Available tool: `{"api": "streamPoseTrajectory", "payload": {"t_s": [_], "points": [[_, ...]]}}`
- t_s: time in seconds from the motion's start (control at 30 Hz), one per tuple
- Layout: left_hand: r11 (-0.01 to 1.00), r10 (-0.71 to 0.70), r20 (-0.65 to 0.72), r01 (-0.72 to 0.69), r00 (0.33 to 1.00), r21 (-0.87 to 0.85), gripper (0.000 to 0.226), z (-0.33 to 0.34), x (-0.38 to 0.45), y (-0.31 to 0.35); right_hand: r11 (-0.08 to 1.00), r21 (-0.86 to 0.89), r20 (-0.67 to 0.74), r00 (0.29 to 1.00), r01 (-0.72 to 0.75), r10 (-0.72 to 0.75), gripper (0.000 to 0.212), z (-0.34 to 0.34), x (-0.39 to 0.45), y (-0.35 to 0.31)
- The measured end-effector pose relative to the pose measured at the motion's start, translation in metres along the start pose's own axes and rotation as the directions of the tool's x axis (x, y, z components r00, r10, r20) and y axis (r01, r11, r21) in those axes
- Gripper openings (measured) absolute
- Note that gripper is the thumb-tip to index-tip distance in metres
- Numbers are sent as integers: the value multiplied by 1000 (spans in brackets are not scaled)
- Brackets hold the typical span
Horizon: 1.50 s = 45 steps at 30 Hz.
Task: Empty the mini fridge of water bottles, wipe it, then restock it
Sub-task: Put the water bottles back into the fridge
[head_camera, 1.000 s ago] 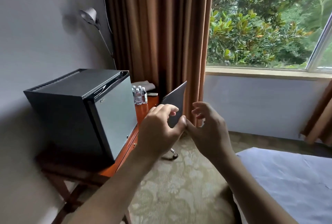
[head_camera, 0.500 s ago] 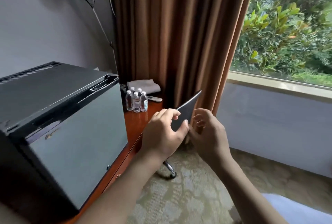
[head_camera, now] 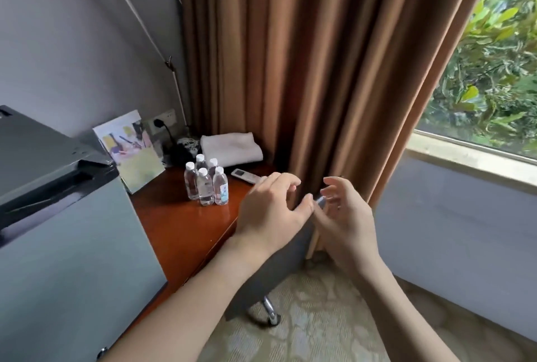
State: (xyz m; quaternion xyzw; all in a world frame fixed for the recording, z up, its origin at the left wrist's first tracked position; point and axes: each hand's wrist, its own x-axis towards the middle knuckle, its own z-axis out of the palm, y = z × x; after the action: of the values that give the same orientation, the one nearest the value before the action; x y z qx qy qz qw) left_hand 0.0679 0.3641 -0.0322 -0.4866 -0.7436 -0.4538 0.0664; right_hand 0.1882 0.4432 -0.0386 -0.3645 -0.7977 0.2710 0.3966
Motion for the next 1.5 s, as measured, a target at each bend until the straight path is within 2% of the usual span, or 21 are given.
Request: {"api": "streamPoseTrajectory", "payload": {"t_s": [0.2,0.33,0.5,0.63,0.87,0.97,1.03,1.1,1.2,1.33,1.5], "points": [[990,-109,-58,114,992,84,34,73,76,-19,995,73,137,988,65,-75,45,26,110,67],[951,-232,-170,260,958,169,29,88,104,-48,981,141,296,939,137,-173,40,66,158,81],[855,-448,-252,494,857,160,24,82,105,-98,962,198,480,837,190,-264,41,132,183,75],[780,-541,-316,606,779,159,28,79,104,-153,943,276,562,766,184,-313,33,194,193,72],[629,-742,-301,777,599,-5,39,94,117,-278,975,184,698,682,125,-219,45,313,217,102],[629,-744,-283,777,606,11,45,104,135,-335,988,107,725,672,112,-155,58,369,231,125],[663,-708,-278,747,649,54,45,113,146,-369,998,47,740,668,53,-70,70,408,239,141],[661,-719,-203,744,664,95,40,124,155,-400,999,21,768,641,-27,1,77,443,242,154],[632,-754,-91,757,650,169,39,144,158,-443,996,60,786,618,-64,-8,67,487,232,173],[620,-747,-155,761,647,187,36,162,156,-475,986,81,741,670,-145,37,68,517,221,190],[578,-785,-118,787,609,217,37,170,152,-491,982,90,719,693,-165,51,59,529,218,201]]}}
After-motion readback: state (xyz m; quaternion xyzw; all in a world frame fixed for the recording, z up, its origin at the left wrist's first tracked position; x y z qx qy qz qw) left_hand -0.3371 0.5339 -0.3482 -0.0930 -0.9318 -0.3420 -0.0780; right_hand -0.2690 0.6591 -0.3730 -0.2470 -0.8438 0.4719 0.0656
